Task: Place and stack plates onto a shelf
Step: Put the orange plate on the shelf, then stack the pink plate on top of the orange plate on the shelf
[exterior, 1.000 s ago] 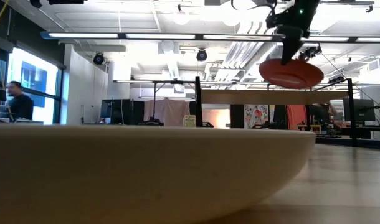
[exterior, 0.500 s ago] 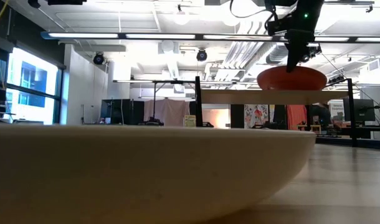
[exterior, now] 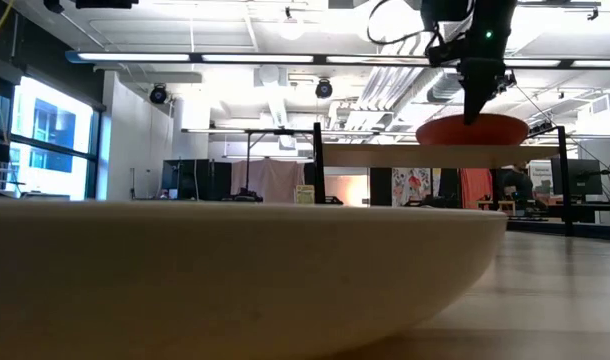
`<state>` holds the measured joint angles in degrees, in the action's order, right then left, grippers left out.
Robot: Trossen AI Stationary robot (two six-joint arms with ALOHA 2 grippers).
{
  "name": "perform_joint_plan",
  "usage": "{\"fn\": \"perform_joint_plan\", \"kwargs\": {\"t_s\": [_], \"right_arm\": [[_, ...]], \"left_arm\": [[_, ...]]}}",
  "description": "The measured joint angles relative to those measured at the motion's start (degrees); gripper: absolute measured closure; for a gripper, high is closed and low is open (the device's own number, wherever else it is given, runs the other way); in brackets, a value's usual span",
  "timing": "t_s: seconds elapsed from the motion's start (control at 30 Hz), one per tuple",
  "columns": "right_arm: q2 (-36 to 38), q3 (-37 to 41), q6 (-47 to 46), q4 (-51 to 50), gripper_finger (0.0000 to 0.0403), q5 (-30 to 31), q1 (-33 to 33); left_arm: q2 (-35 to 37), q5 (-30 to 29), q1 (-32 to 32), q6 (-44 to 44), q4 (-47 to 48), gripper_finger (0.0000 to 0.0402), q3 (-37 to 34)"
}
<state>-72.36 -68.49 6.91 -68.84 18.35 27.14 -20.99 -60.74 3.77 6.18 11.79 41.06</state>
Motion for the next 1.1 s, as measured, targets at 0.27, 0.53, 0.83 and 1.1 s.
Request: {"fn": "perform_joint_plan", "kwargs": {"t_s": [0.27,0.53,0.83,1.1], "right_arm": [[-3.1,0.0,0.1,0.0,0.0402,-2.6,0.6],[-3.8,0.0,-0.7,-0.3,0.0403,-2.3,0.6],[-3.8,0.0,-1.1,-0.2,0.0402,-2.3,0.6],[-3.8,0.0,-4.1,-0.8,0.0369,-2.5,0.6]], "left_arm": [[0.0,0.0,0.0,-0.1,0.0,0.0312,0.0],[0.0,0.1,0.0,-0.1,0.0,0.0312,0.0],[0.0,0.1,0.0,0.0,0.0,0.0312,0.0],[0.0,0.1,0.0,0.0,0.0,0.0312,0.0]]}}
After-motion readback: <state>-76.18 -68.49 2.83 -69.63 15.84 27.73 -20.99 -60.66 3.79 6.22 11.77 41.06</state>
